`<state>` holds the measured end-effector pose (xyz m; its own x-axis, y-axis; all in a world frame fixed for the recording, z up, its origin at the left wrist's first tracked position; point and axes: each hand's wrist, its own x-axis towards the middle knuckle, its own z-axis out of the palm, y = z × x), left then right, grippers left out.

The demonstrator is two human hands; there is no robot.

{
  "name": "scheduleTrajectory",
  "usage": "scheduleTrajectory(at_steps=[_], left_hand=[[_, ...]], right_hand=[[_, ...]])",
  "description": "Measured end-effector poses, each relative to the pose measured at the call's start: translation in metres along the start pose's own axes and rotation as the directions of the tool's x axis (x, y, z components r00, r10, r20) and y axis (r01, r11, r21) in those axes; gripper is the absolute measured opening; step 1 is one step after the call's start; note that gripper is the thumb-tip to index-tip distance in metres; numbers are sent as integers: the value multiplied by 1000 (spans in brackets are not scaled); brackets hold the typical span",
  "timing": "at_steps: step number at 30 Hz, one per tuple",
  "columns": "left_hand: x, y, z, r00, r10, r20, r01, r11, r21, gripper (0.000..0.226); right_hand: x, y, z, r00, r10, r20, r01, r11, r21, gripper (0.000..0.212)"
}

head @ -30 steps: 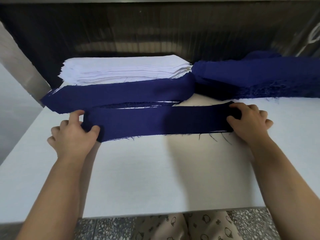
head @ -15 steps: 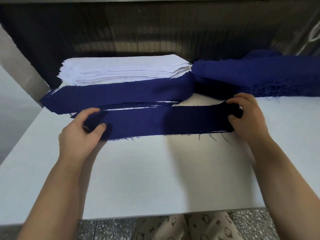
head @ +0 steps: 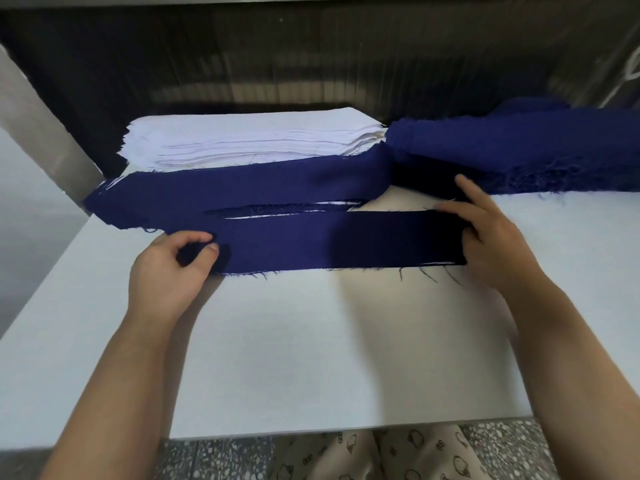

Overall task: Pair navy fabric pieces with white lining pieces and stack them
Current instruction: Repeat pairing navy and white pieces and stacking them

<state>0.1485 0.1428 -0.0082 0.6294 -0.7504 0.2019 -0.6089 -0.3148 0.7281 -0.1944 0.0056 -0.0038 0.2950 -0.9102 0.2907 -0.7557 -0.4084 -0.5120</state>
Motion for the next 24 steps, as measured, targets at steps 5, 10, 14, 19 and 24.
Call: scheduleTrajectory(at_steps=[5,10,14,19,24], left_hand=[[1,0,0,1000,3,-2,-3,1000,23,23],[1,2,1,999,29,-18,-29,1000,1,31],[0,4,1,995,48,-88,-52,998,-43,35],[0,5,1,987,51,-155,-79,980,-180,41],[9,9,4,979,-125,-160,5,801,-598,45]], right_hand=[[0,4,1,991,93,92,-91,996,-22,49],[-2,5,0,987,160,-20,-160,987,1,47],[-2,0,-1,974,192,-123,-181,979,98,46],[-2,-9,0,944,180,-277,-122,969,214,41],[0,-15,8,903,170,-395,-38,946,321,40]])
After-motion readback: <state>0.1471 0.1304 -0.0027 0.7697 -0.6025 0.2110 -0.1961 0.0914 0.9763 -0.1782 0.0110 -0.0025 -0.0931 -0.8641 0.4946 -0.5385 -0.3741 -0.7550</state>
